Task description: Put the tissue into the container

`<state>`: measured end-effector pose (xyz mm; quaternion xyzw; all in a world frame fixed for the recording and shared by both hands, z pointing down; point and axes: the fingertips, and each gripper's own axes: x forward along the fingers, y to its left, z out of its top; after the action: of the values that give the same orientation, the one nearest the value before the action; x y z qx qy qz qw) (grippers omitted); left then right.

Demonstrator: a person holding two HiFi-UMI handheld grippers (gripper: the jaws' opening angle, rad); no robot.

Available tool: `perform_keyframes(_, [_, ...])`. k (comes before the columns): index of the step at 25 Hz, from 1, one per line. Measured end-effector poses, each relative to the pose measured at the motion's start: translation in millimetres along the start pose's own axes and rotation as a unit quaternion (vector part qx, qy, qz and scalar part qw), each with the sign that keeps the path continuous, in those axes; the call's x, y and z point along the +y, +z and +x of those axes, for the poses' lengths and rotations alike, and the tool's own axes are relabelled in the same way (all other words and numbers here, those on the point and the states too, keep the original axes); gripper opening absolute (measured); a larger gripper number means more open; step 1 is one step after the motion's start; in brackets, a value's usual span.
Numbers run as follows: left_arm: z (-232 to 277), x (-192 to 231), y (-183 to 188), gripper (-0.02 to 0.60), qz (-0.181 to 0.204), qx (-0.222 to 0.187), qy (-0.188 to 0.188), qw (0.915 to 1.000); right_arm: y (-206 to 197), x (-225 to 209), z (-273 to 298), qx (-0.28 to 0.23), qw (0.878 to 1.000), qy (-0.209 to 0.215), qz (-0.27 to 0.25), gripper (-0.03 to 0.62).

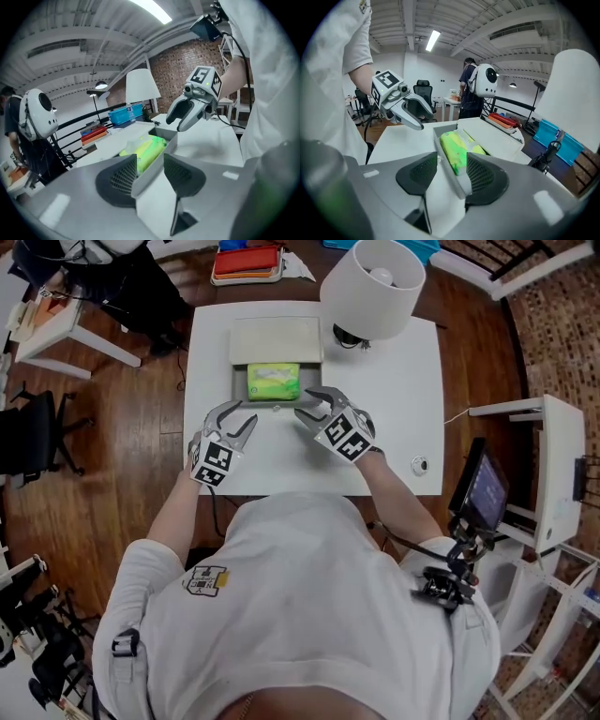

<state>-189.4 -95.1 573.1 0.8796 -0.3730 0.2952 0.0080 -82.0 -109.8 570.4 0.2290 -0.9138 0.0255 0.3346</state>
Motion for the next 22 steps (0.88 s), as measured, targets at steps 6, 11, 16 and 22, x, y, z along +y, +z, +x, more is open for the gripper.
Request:
perform_keyframes(6, [-17,-53,-40,0.178,-0.033,0.023,-0.019,0.9990,-47,45,-29,0.010,0.999,0.008,0.029,0.161])
perform_keyframes(11, [-18,-91,-74,0.178,-0.043,0.056,-0.049,0.9963,-83,66,-27,0.031,0.997,0.019,0.073,0.134])
perform_keyframes(16, [-20,-108,-99,0.174,-0.046,0.084,-0.069,0.9930,-102,82,-20,0.056,0.995,0.031,0.080,0.114])
perform_keyframes(22, [-15,-107,-108,0.107,-0.039,0.096,-0.059,0.9929,-115,86,-17,0.065,0.993,0.030,0.089,0.078])
